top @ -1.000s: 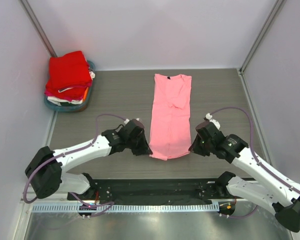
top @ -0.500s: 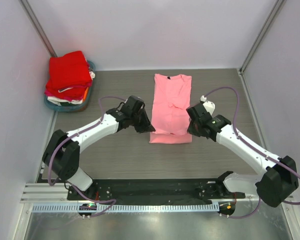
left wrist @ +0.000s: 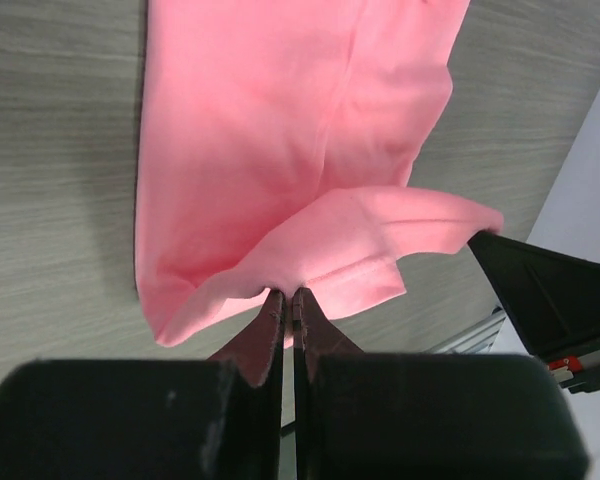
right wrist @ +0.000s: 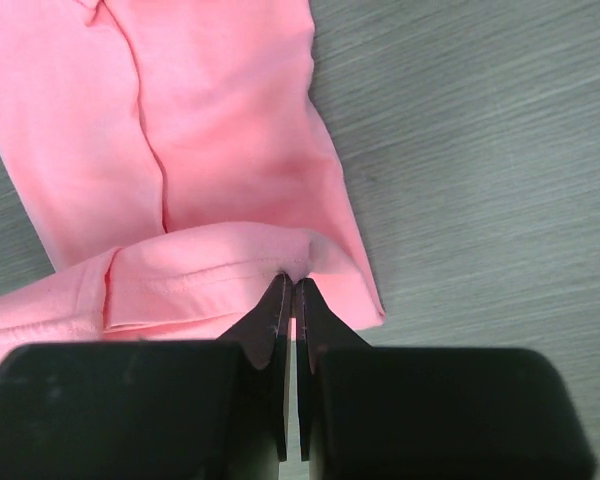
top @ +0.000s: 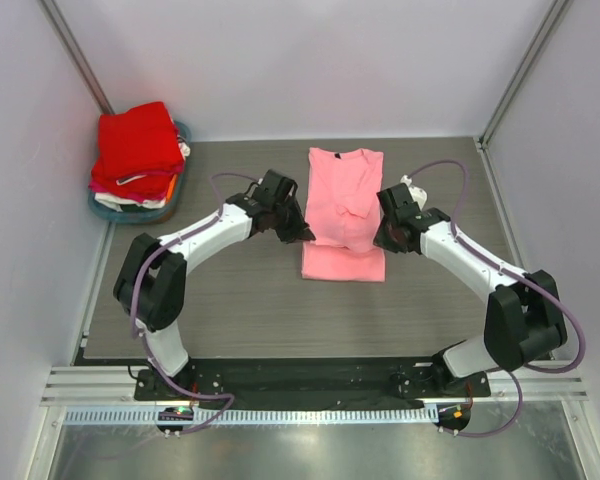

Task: Fold and stack the t-shirts
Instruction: Fold the tshirt

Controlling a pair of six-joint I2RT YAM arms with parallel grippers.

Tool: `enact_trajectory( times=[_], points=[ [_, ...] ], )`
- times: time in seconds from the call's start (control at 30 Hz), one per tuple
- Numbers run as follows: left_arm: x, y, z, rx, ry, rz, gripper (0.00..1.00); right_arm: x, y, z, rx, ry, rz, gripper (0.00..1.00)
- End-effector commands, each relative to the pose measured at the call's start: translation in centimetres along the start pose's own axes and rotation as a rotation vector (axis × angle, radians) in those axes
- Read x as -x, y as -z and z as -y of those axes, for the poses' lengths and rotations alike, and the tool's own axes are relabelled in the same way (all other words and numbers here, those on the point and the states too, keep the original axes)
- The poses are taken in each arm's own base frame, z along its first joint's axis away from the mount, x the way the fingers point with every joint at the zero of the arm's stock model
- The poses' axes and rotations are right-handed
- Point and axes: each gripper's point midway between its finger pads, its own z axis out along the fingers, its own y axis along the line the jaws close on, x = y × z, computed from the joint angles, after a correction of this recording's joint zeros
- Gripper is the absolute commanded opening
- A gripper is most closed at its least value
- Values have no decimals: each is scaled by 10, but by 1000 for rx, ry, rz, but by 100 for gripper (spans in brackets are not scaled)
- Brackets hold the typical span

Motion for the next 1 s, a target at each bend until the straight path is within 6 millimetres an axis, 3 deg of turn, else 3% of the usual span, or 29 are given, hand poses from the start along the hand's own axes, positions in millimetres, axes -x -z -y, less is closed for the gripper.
enact_trajectory(
  times=[0.0, 0.37, 0.5, 0.97],
  points=[
    [18, 3, 14, -32, -22, 25, 0, 28, 1, -20, 64, -3, 59, 1],
    [42, -3, 14, -30, -11, 35, 0, 44, -20, -20, 59, -22, 38, 1],
    [51, -5, 14, -30, -11, 39, 0, 55, -23, -22, 61, -30, 49, 1],
    [75, -24, 15, -18, -3, 38, 0, 67, -34, -22, 61, -35, 35, 1]
  ],
)
